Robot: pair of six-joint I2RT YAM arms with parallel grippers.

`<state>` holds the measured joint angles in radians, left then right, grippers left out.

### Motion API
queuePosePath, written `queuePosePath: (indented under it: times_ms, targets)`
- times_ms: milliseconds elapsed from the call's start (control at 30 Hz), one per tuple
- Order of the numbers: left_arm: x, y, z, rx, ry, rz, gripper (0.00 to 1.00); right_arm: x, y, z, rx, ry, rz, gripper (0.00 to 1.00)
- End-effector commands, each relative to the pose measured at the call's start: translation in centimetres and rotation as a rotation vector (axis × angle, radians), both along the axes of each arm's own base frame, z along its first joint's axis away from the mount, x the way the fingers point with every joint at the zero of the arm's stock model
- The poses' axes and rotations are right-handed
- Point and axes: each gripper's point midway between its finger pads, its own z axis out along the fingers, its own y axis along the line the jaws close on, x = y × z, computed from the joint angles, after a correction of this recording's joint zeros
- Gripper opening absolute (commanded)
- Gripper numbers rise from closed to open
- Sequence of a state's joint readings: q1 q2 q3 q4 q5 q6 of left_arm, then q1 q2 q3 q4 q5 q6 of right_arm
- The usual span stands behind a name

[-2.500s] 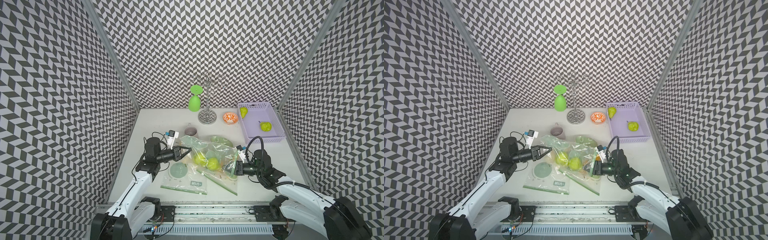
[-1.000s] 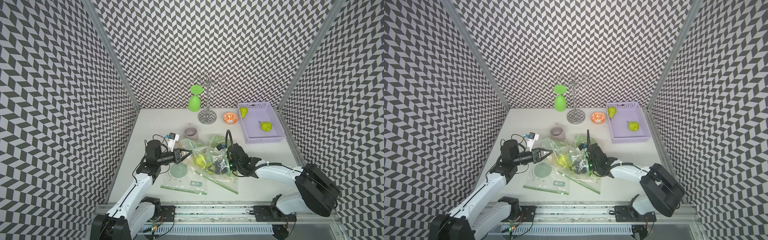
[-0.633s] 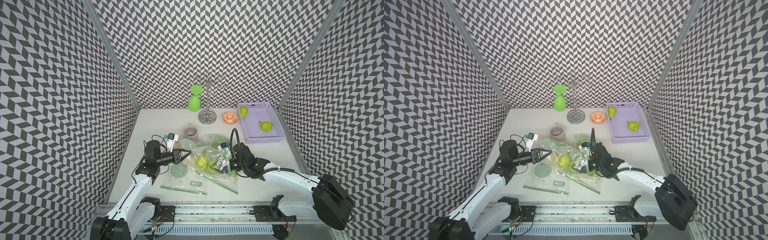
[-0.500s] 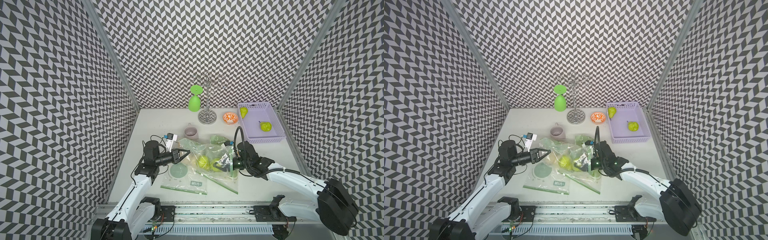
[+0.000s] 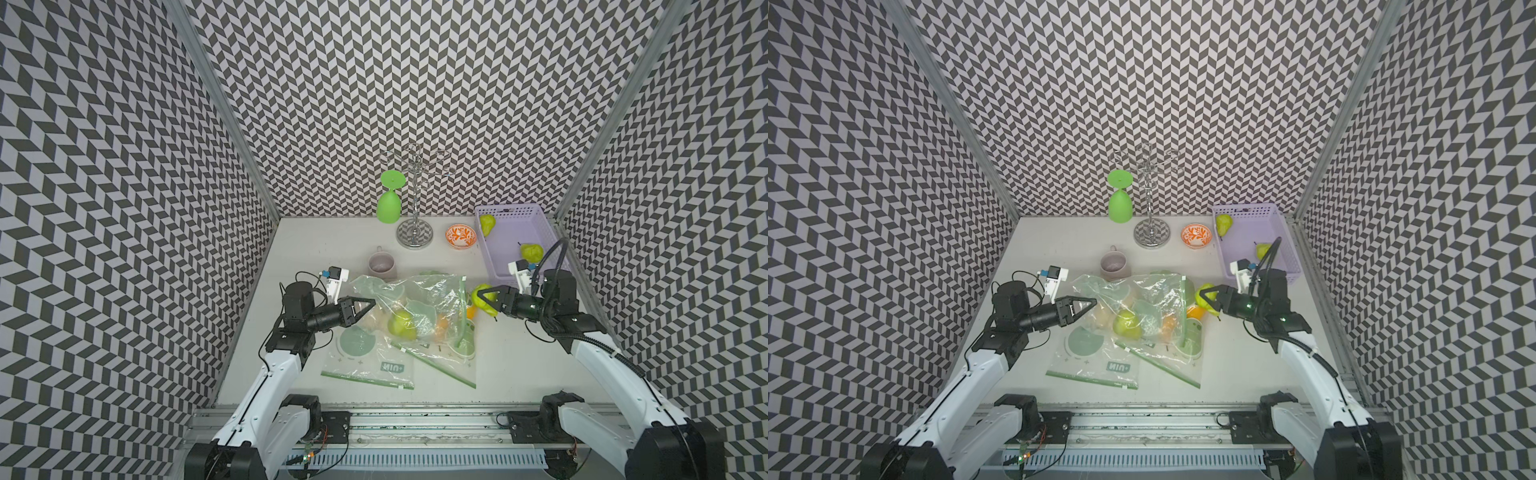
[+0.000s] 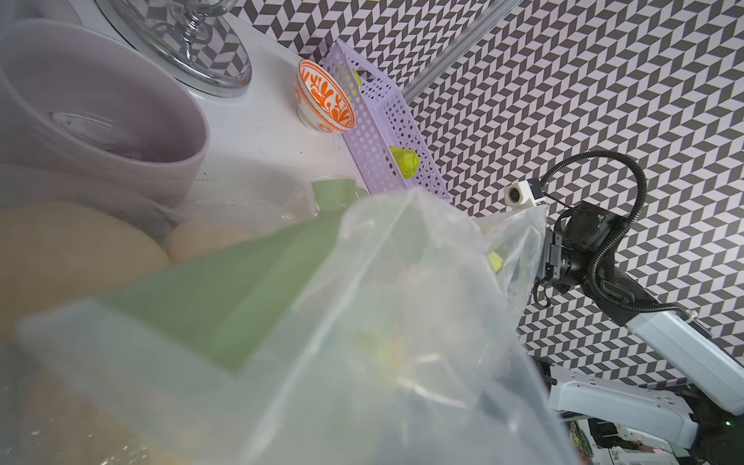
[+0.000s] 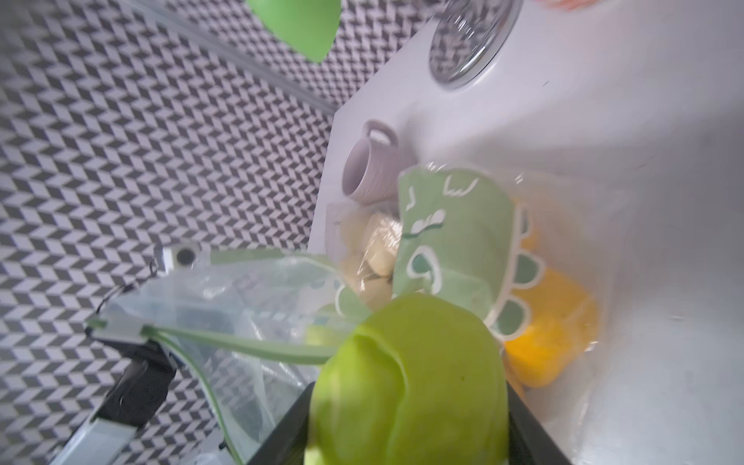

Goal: Open the zip-top bag and take out the pear
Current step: Place the pear in the basket, then pick up the pear from the zipper food storage bag.

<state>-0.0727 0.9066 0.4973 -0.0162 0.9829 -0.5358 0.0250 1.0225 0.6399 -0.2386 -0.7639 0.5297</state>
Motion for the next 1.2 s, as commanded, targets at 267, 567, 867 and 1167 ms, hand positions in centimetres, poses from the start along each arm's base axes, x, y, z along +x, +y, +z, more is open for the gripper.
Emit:
queuePosePath:
  times_ms: [267, 567, 867, 1167]
  targets:
    - [-0.1, 0.2, 0.2, -0.007, -0.019, -0.018, 0.0, 16.8, -8.7, -2.2, -0.045, 0.07, -0.34, 0.52]
    - [-0.1, 0.2, 0.3, -0.01, -0.026, -0.02, 0.0, 21.9, -9.4, -4.1, -0.08, 0.074, -0.332, 0.89]
    - [-0.2, 0.2, 0.3, -0.015, -0.026, -0.026, 0.0, 11.9, -6.5, 1.9, -0.093, -0.036, -0.208, 0.89]
    - [-0.2, 0.1, 0.3, -0.017, -0.024, -0.026, 0.0, -5.0, 5.1, 2.0, 0.208, -0.096, 0.145, 0.43]
